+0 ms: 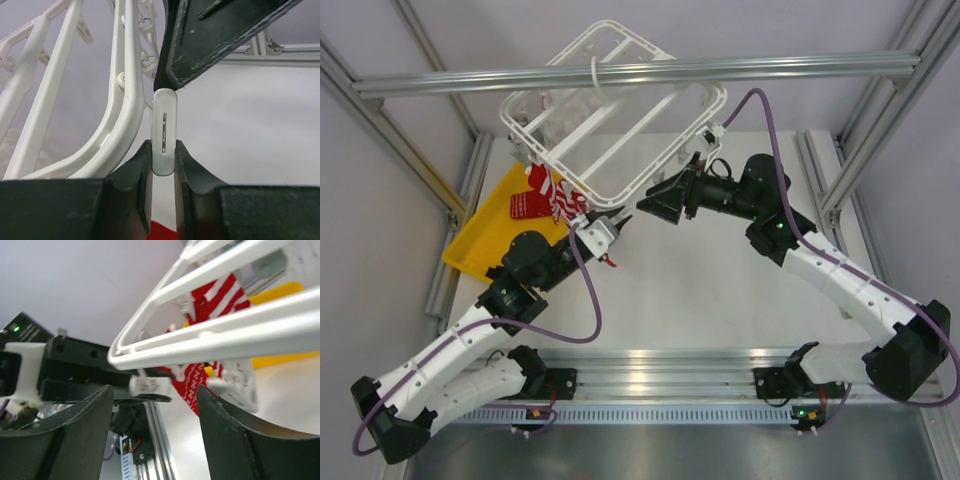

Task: Clip the socks to the hanger
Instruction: Open the clamp at the hanger.

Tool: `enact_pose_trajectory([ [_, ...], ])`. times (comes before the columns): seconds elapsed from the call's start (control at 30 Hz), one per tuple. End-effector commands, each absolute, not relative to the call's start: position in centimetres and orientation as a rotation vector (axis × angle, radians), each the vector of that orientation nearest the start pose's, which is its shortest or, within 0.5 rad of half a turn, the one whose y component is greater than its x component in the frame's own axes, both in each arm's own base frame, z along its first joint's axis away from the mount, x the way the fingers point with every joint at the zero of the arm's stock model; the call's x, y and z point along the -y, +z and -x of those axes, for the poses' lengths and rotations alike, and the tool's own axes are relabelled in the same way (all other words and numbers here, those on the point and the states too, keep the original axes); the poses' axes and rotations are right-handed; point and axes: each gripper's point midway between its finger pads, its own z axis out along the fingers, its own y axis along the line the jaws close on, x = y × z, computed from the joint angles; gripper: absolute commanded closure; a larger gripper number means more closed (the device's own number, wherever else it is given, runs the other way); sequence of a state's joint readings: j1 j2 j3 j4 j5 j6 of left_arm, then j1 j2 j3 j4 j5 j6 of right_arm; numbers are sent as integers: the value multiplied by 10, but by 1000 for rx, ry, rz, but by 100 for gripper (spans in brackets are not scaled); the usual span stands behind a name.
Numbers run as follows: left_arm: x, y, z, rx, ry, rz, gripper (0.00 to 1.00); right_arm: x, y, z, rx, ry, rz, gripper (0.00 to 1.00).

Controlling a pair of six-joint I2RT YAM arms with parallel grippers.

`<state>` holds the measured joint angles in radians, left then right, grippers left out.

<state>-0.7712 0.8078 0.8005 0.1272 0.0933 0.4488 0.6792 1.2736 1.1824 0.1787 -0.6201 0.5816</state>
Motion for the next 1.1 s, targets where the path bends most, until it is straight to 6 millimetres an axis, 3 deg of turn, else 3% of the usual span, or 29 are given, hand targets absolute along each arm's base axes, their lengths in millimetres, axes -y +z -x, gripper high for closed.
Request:
enact_pose_trajectory([
  [0.0, 238, 394, -229, -1054, -409, -848, 100, -331, 390, -254, -1584, 1440, 488, 33],
  [0.23, 240, 397, -226, -1049, -437, -846, 100, -339, 394, -249, -1580, 1542, 486, 32],
  [0.3, 241, 395, -227, -1056, -435, -847, 100, -340, 403, -245, -1536, 1572, 501, 31],
  [0.4, 240, 394, -228, -1058, -433, -845, 100, -340, 400, -238, -1532, 1624, 502, 26],
  [0.67, 242, 387, -230, -1074, -433, -855, 100, -336, 411, -226, -1473, 1669, 530, 28],
  [0.83, 243, 385, -229, -1075, -438, -860, 100, -336, 432, -222, -1416, 1684, 555, 28],
  [1.07, 244, 383, -228, -1082, -452, -857, 100, -334, 436, -214, -1418, 1716, 553, 28],
])
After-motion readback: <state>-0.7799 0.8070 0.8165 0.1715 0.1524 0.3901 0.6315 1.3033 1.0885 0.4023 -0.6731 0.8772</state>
